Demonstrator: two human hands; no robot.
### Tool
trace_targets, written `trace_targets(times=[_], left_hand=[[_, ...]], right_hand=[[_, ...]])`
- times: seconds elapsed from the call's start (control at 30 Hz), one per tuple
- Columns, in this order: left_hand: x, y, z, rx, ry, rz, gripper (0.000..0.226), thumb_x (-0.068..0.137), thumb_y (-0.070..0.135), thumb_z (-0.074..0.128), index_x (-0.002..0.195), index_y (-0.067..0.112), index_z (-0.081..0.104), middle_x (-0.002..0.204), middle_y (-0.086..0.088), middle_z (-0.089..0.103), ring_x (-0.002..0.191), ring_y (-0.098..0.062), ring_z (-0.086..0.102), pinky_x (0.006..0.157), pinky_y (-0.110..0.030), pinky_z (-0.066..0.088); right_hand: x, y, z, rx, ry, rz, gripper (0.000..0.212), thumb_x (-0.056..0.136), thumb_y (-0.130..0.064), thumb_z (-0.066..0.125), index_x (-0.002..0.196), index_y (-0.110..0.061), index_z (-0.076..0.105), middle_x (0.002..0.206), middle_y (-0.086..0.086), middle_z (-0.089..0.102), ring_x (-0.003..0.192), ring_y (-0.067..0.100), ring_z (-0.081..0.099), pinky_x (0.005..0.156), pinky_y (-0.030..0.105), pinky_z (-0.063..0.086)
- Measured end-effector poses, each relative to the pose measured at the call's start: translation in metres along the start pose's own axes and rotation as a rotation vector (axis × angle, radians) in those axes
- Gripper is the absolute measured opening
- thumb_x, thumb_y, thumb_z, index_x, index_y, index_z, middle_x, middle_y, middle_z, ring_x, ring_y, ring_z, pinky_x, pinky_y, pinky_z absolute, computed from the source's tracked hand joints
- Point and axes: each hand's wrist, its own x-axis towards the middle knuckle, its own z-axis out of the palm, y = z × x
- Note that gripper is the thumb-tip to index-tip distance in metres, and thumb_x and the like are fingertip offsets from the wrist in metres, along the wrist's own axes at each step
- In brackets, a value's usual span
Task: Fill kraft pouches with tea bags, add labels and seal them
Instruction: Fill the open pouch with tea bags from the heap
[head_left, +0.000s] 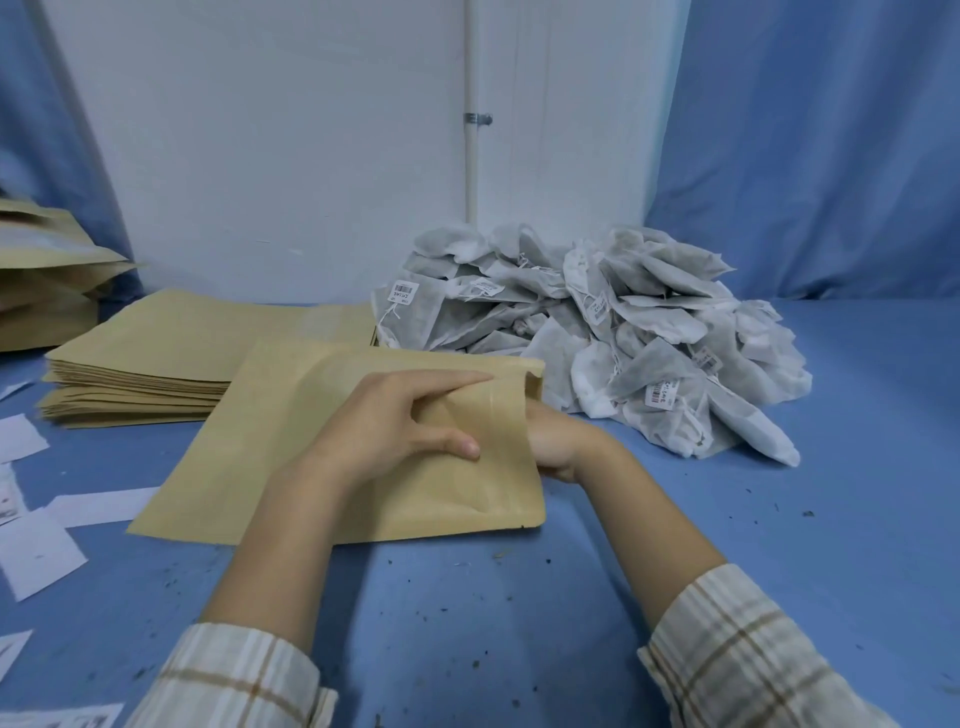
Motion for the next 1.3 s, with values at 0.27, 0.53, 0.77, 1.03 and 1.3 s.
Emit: trace_targets(times=[0.27,0.53,0.77,1.03,1.3], left_hand=[[0.003,0.000,0.000,0.105,0.274,-0.179,0.068,0.055,0.057,0.076,0.119,0.051,0.054,0.101,0.022,0.065,0.093,-0.005,0.054,0.074,-0.021,0.042],[0.003,0.001,0.005,0.098,0.240,-0.175,0.068,0.054,0.060,0.075,0.119,0.052,0.054,0.104,0.022,0.066,0.094,-0.006,0.056,0.075,-0.023,0.044],[0.002,-0.001,0.000,0.056,0.276,-0.182,0.062,0.044,0.071,0.066,0.104,0.065,0.051,0.089,0.027,0.063,0.087,0.000,0.054,0.068,-0.005,0.038],[0.001,0.009,-0.001,-0.074,0.259,-0.093,0.057,0.046,0.056,0.078,0.096,0.070,0.054,0.090,0.042,0.060,0.089,0.021,0.051,0.069,0.004,0.034],[-0.001,0.002,-0.005,-0.061,0.153,-0.076,0.061,0.049,0.045,0.082,0.100,0.066,0.057,0.097,0.038,0.062,0.098,0.017,0.053,0.076,0.002,0.037]], right_hand=[[-0.018,0.016,-0.077,-0.945,1.110,0.219,0.050,0.074,-0.016,0.058,0.123,-0.027,0.053,0.133,0.008,0.040,0.124,0.030,0.030,0.103,0.039,0.021],[-0.025,0.023,-0.080,-0.817,1.067,0.164,0.029,0.089,-0.017,0.048,0.111,-0.029,0.062,0.110,0.007,0.066,0.104,0.030,0.057,0.080,0.034,0.046],[-0.013,-0.002,-0.068,0.109,1.216,-0.126,0.029,0.078,-0.023,0.068,0.103,-0.020,0.053,0.096,0.000,0.060,0.087,0.024,0.059,0.076,0.028,0.050],[0.003,-0.006,-0.022,-0.080,0.518,-0.033,0.009,0.079,-0.008,0.063,0.086,-0.014,0.066,0.074,0.006,0.063,0.063,0.011,0.055,0.060,0.029,0.048],[-0.004,-0.011,-0.021,0.186,0.228,-0.037,0.019,0.091,-0.007,0.051,0.105,-0.014,0.062,0.097,0.009,0.068,0.088,0.017,0.065,0.082,0.028,0.053]])
